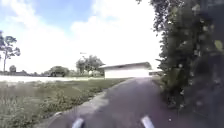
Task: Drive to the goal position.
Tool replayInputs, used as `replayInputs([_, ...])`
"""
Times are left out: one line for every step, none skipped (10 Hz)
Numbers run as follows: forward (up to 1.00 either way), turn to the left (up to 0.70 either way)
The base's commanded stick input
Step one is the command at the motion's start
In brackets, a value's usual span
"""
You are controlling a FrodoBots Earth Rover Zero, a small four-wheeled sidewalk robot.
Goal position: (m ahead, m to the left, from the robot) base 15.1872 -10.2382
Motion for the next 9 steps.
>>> replayInputs([0.69, 0.03])
replayInputs([0.69, 0.03])
replayInputs([0.69, 0.03])
replayInputs([0.69, 0.03])
replayInputs([0.69, 0.03])
replayInputs([0.69, 0.03])
replayInputs([0.69, 0.03])
replayInputs([0.69, 0.03])
replayInputs([0.69, 0.03])
